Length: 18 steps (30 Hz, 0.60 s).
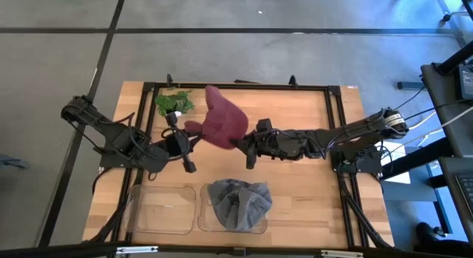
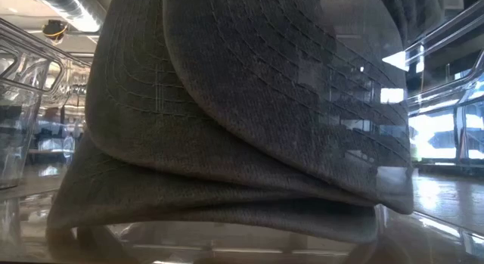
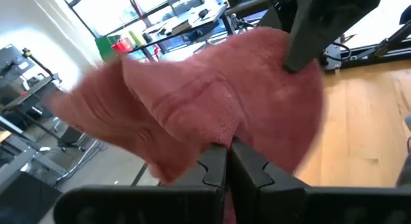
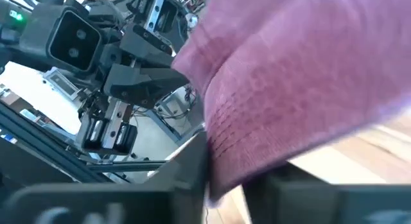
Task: Pick & Place hat
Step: Put the red cap into the left transparent bin
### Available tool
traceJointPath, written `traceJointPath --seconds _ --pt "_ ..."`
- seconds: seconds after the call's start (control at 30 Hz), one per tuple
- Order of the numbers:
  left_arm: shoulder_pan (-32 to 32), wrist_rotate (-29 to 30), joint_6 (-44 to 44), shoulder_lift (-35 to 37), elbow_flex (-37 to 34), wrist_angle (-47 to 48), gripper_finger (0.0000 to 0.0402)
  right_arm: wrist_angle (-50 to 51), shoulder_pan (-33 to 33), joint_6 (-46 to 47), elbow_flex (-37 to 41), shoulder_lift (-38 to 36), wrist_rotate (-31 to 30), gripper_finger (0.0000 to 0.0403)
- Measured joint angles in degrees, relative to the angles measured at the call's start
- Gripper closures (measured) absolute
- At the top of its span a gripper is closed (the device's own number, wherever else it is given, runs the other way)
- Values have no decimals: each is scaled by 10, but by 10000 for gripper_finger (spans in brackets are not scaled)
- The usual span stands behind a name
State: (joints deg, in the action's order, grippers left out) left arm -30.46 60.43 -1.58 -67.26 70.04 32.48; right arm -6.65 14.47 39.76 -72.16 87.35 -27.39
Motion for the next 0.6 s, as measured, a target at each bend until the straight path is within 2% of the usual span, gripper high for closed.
traceJointPath --seconds 0.07,0.13,0.43,0.5,0.6 --pt "0 -2 0 0 0 -2 396 0 -1 -15 0 0 0 367" --pt "1 -3 -1 0 0 -6 392 0 -1 -39 0 0 1 386" --pt "-27 -4 -41 31 0 -9 387 55 -1 -64 0 -28 0 386" --pt "-40 1 -83 55 0 5 386 90 -1 -72 0 -46 9 386" --pt "-47 -6 -193 93 -4 38 385 172 -2 -85 0 -82 63 386"
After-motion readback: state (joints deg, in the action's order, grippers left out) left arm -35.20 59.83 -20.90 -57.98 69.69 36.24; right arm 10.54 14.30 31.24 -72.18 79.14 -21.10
